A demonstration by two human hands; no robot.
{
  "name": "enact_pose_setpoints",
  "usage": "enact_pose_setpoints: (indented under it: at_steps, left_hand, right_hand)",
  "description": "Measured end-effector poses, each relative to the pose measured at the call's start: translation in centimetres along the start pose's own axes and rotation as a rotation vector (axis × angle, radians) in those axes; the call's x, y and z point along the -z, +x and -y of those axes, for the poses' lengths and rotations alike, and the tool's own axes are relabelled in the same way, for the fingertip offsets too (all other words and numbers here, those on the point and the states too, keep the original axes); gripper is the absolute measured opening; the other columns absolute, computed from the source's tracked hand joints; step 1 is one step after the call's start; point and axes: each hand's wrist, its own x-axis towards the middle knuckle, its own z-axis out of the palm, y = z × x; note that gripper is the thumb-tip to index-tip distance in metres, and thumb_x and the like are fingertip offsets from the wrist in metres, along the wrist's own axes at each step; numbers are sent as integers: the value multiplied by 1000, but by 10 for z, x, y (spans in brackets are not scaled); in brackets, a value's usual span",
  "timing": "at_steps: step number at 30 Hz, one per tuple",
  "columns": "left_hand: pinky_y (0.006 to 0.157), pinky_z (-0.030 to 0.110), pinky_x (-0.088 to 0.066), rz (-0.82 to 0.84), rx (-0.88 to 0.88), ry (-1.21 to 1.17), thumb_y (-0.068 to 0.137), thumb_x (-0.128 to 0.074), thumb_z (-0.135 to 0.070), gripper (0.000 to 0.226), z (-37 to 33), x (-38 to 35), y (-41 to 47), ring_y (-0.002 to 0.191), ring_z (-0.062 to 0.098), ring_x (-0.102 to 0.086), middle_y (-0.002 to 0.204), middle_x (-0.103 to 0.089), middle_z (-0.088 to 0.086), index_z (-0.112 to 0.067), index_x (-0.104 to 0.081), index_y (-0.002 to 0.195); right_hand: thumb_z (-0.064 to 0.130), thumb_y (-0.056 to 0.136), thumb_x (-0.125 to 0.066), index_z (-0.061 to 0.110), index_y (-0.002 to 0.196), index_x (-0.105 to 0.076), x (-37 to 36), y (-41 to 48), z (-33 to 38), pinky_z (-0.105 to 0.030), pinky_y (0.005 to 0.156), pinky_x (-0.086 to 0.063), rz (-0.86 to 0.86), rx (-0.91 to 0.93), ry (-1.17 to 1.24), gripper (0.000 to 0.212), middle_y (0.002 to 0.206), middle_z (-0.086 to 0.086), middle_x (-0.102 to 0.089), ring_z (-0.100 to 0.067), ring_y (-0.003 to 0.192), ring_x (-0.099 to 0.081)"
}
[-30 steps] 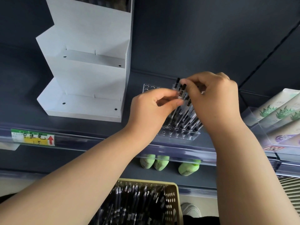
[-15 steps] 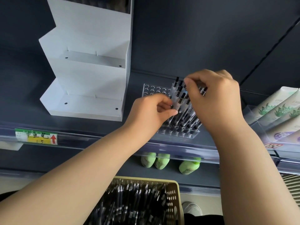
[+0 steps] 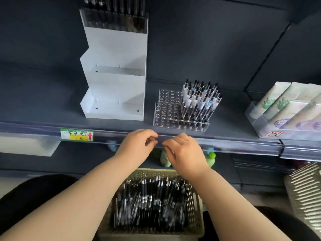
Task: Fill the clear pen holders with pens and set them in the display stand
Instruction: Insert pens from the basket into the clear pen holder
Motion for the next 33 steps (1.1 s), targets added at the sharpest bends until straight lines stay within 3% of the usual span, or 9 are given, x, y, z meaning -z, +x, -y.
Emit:
enact_pose_setpoints:
  at_steps: [4,8,11,15,20,26,33]
  left_hand:
    - [80,27,-49,249,142,156,88,-60,-25,19,21,-13,-43,84,9,-56,95,-59,-12,-27,-64,106]
    - [86,33,-48,488,212,294,91,-55,-25,23,33,-30,-81,96,14,-57,112,-57,-7,-27,-60,113]
    - [89,30,-46,636,309,343,93,-52,-18,28,40,-43,-103,104,19,-57,122,-55,-3,-26,-57,119]
    - [90,31,-47,841,314,561,88,-44,5,47,49,-54,-116,109,24,-55,126,-53,4,-21,-53,126]
    - [97,40,-42,971,160,880,85,-56,1,48,54,-55,-113,119,27,-46,127,-48,5,-19,-52,129]
    - [94,37,-39,949,-87,936,79,-62,1,50,64,-55,-110,113,24,-48,118,-53,3,-19,-50,124]
    - [99,38,-33,895,-204,937,82,-57,0,44,82,-50,-112,114,23,-42,118,-49,2,-23,-57,119]
  right_hand:
    - [26,93,-47,18,110,-63,-38,-46,9,-36,79,-48,418,-321,63,25,101,-6,-65,-27,100,-54]
    - [26,92,-45,23,115,-60,-60,-85,16,-34,82,-51,700,-566,50,27,111,-6,-63,-27,100,-60]
    - [16,90,-47,26,120,-57,-70,-101,22,-33,85,-50,800,-642,65,33,116,-7,-61,-27,100,-60]
    - [6,84,-52,20,121,-56,-75,-106,23,-39,91,-47,830,-533,-8,39,120,-7,-53,-29,112,-50]
    - [8,83,-57,19,125,-54,-79,-107,19,-40,96,-39,931,-397,-161,43,126,-7,-44,-29,118,-39]
    - [16,83,-63,17,128,-52,-85,-106,18,-39,97,-35,1035,-199,-356,46,129,-9,-44,-27,119,-37]
    - [8,83,-58,17,124,-52,-75,-109,7,-38,93,-38,925,-159,-336,42,125,-8,-47,-28,116,-43]
